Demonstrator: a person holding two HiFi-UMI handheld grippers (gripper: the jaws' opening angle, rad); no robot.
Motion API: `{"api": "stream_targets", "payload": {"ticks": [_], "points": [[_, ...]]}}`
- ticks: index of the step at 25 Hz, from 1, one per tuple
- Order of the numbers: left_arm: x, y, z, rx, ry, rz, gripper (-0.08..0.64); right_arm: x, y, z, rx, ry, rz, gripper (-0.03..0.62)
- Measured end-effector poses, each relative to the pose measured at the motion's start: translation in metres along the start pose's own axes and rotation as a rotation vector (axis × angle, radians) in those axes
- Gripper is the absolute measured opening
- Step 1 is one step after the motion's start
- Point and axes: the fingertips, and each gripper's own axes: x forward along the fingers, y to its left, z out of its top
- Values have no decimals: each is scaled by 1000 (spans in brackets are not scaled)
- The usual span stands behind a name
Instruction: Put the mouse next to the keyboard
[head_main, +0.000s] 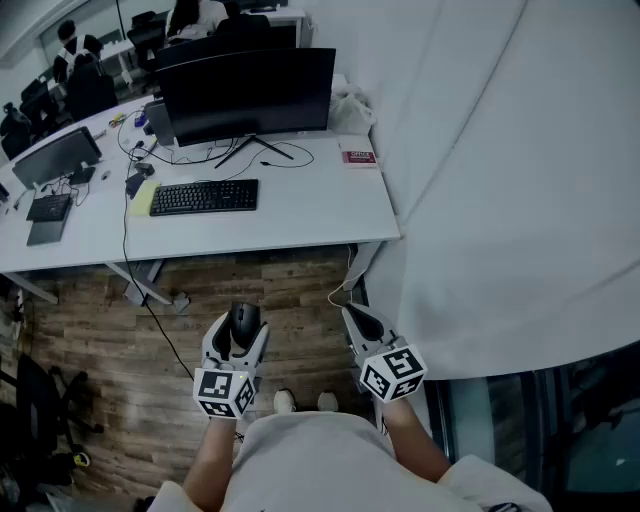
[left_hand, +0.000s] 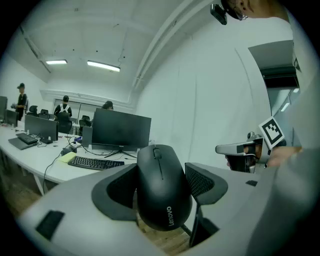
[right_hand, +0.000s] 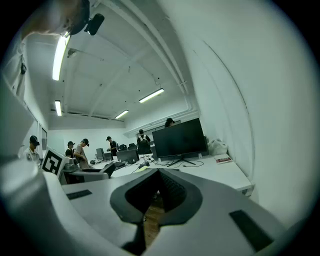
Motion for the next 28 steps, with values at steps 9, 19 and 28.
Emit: {"api": "stream_targets", "payload": {"ticks": [9,19,28], "points": [[2,-8,3,4,-4,-8,307,-2,2,7,5,-33,-8,17],[-1,5,4,13,-12,-40,307,2,12,12,14,-72,-28,18],[-11,24,2,22,-16,-68,307,8,30,5,65,-88,-49,18]]}}
